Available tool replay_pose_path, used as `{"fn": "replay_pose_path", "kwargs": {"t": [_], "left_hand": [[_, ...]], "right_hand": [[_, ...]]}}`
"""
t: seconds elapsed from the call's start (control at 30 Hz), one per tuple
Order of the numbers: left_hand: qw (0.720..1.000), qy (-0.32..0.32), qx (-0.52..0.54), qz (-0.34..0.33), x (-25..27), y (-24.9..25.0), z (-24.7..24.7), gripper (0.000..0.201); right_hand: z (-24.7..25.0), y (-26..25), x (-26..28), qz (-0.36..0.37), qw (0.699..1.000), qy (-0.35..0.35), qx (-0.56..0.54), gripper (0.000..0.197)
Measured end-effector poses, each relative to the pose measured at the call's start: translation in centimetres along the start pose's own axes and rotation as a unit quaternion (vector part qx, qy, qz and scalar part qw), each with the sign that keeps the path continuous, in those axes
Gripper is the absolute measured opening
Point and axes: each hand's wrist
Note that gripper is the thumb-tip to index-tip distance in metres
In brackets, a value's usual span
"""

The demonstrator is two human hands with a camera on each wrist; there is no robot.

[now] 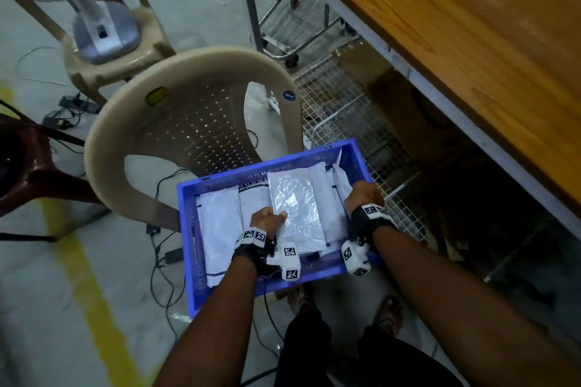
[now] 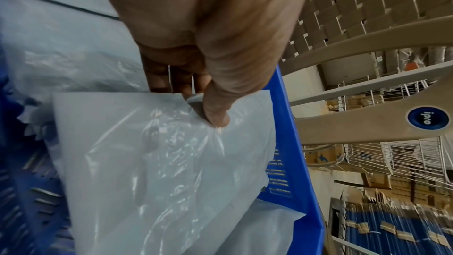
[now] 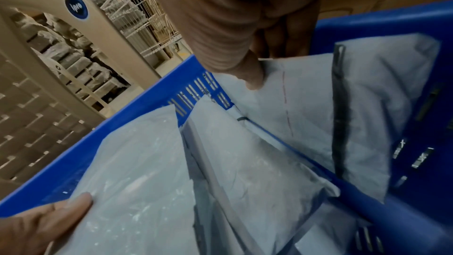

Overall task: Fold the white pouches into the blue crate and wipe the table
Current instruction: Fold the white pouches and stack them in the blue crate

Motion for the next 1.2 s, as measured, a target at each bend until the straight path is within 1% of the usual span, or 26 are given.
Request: {"fn": "replay_pose_path", "kwargs": {"t": [0.1,0.17,0.23,0.27,0.4,0.5,0.6,0.67,0.73,0.77,0.83,0.9,0.97,1.1,1.2], "left_hand": [[1.000,0.004,-0.007,-0.013,-0.9,-0.4,0.0,0.043],[1.000,0.006,-0.006,-0.014,-1.4,-0.6,-0.1,0.050],[0.999,0.005,0.009,-0.030,-1.8,-0.7,-0.2,0.036],[0.999,0.006,0.014,-0.034,-1.9,-0.6,-0.3,0.034],[0.999,0.008,0.013,-0.042,-1.4,-0.1,-0.5,0.037],[0.999,0.000,0.021,-0.040,-0.7,0.6,-0.8,0.045],[0.998,-0.015,0.022,-0.049,0.0,1.7,-1.7,0.046],[0.998,-0.025,0.028,-0.056,0.2,2.5,-2.6,0.044],[0.996,-0.043,0.032,-0.066,0.7,3.6,-3.4,0.034],[0.995,-0.050,0.037,-0.073,0.8,4.2,-3.8,0.028],[0.992,-0.066,0.072,-0.084,0.9,5.3,-4.6,0.020],[0.983,-0.083,0.138,-0.089,0.9,6.2,-5.2,0.023],[0.975,-0.086,0.184,-0.090,1.0,6.8,-5.3,0.025],[0.968,-0.078,0.221,-0.086,1.0,6.7,-4.5,0.025],[0.967,-0.071,0.233,-0.081,0.5,5.9,-3.8,0.020]], "right_hand": [[-0.8,0.1,-0.7,0.010,1.000,0.016,-0.002,0.030],[-1.2,0.3,-1.1,0.012,1.000,0.025,-0.011,0.031],[-1.5,0.4,-1.3,0.013,0.999,0.035,-0.021,0.034],[-1.5,0.3,-1.1,0.016,0.999,0.036,-0.023,0.035],[-1.2,0.6,0.3,0.020,0.999,0.031,-0.039,0.032],[-1.2,1.3,1.0,0.037,0.996,0.011,-0.082,0.031],[-1.3,1.5,1.8,0.068,0.987,-0.054,-0.137,0.030],[-1.2,1.4,2.6,0.078,0.976,-0.107,-0.172,0.039],[-1.2,1.8,2.9,0.091,0.966,-0.129,-0.205,0.041],[-1.1,2.0,2.8,0.093,0.962,-0.126,-0.223,0.038],[-0.3,2.7,2.6,0.094,0.970,-0.102,-0.198,0.027],[0.9,3.5,2.1,0.072,0.982,-0.061,-0.161,0.025],[1.9,4.2,1.7,0.062,0.987,-0.050,-0.138,0.028],[3.0,4.9,1.6,0.033,0.994,-0.022,-0.106,0.030],[2.8,4.7,1.5,0.015,0.995,-0.003,-0.098,0.022]]}}
Point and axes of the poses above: each hand's wrist, its own x-axis away from the middle knuckle, its own z-axis out of the back of the hand, y = z × x, and after that the axes turned 12 degrees about -y, right-handed
